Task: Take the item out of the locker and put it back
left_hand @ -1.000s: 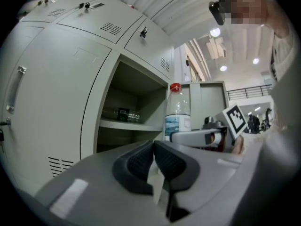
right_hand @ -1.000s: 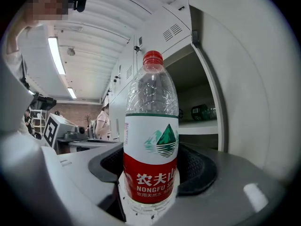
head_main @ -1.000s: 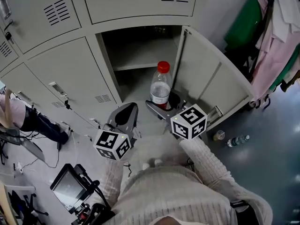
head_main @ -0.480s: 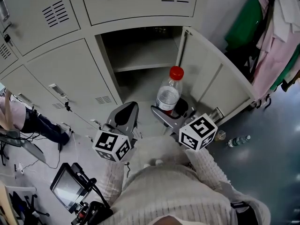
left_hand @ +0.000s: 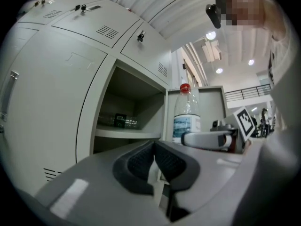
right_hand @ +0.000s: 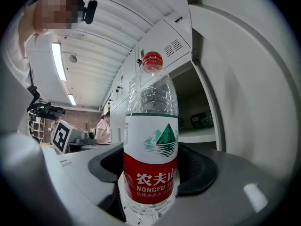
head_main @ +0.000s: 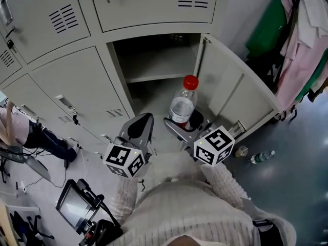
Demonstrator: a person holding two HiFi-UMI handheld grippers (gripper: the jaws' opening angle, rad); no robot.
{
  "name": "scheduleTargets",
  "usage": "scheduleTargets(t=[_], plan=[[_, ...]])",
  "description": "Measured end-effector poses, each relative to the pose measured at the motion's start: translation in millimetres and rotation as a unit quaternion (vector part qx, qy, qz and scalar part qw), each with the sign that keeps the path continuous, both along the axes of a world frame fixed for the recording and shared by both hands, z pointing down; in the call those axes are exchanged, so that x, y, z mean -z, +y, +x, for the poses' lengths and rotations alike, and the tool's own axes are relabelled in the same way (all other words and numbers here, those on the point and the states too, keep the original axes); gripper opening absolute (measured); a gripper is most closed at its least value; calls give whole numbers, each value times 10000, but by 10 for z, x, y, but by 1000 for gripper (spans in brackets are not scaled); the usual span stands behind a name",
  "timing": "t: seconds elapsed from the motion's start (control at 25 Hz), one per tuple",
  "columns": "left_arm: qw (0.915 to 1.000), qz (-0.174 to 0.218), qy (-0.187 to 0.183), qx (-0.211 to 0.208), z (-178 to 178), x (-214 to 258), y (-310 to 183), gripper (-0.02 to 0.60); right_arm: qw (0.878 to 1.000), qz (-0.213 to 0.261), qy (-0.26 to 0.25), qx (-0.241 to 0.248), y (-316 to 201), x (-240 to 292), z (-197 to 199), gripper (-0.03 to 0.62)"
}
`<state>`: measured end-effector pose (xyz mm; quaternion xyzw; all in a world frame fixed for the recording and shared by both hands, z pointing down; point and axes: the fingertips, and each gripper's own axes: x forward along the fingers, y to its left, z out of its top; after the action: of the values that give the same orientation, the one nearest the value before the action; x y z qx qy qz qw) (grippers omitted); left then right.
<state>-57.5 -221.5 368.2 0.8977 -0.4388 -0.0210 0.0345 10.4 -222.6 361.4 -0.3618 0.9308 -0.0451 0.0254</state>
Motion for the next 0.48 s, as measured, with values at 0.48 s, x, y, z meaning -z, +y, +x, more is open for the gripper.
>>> scheduleTargets(t=[0.48], plan=[[9997, 41, -153, -170, 77, -24, -91, 8, 9999, -51, 61, -96, -162, -1, -6, 311]])
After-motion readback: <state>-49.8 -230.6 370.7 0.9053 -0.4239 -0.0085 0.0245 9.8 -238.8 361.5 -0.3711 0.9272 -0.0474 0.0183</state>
